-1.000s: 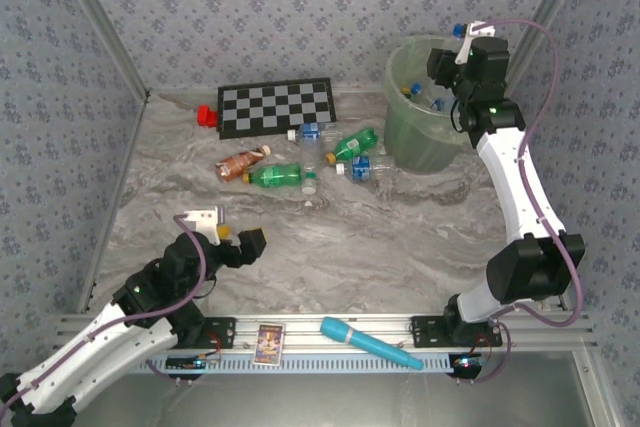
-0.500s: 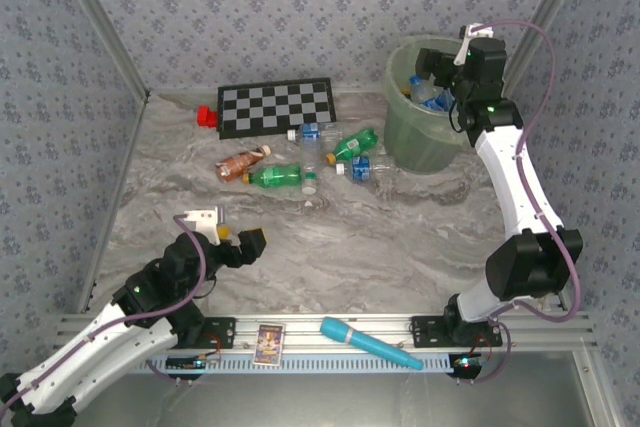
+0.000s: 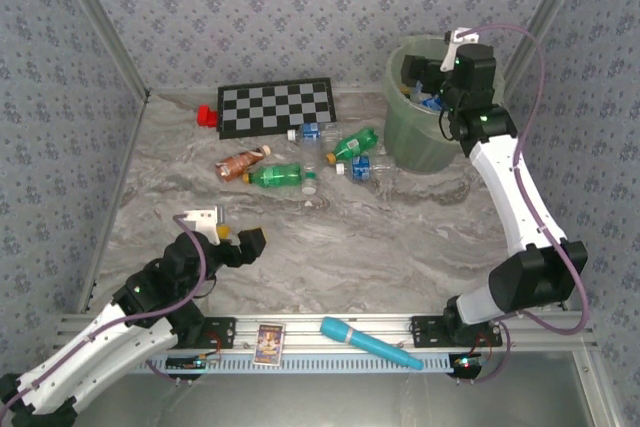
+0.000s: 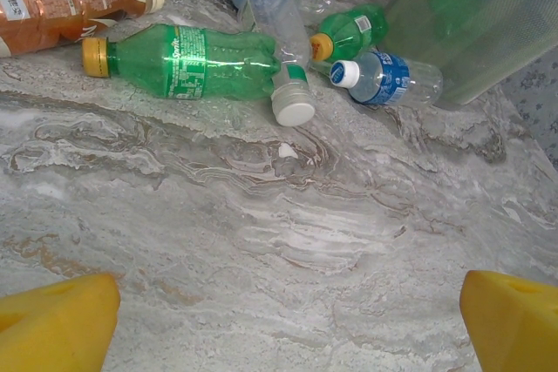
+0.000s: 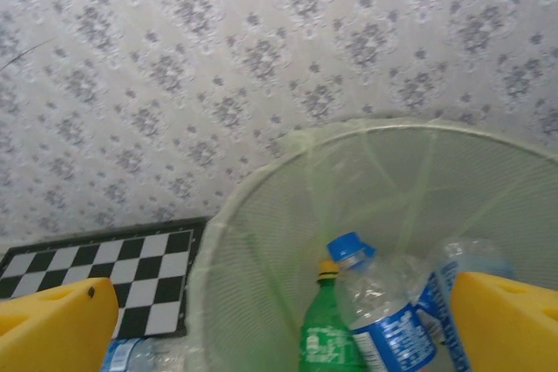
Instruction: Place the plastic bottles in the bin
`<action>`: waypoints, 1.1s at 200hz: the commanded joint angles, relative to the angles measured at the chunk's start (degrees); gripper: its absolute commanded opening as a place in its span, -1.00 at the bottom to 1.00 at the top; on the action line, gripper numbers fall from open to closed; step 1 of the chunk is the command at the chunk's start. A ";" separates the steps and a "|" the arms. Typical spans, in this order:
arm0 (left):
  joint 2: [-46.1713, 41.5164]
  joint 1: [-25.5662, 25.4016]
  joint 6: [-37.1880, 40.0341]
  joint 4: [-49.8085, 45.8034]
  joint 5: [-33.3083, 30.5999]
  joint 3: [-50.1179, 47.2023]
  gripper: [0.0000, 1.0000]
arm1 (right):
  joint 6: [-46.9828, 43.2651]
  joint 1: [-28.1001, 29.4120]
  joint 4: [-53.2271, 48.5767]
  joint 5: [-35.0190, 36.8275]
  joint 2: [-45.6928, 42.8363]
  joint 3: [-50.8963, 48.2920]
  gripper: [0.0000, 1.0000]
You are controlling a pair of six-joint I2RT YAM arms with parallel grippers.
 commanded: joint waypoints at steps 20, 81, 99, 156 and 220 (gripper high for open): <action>1.05 0.35 -0.15 2.02 1.21 -1.05 0.99 | -4.93 7.87 -1.07 4.76 -2.11 -2.12 0.99; 4.15 0.44 0.37 2.94 3.57 -0.60 0.99 | -19.16 20.21 -5.31 12.24 4.15 -1.91 0.99; 3.92 0.44 0.59 2.93 3.62 -0.60 0.99 | -24.83 22.47 -7.19 14.29 6.90 -1.91 0.99; 3.72 0.54 0.47 2.89 3.39 -0.99 1.00 | -17.19 23.88 -16.79 6.54 15.96 3.72 0.84; 2.26 0.79 0.65 0.85 3.13 -0.52 1.00 | -2.16 24.18 -31.61 0.83 37.28 24.19 0.63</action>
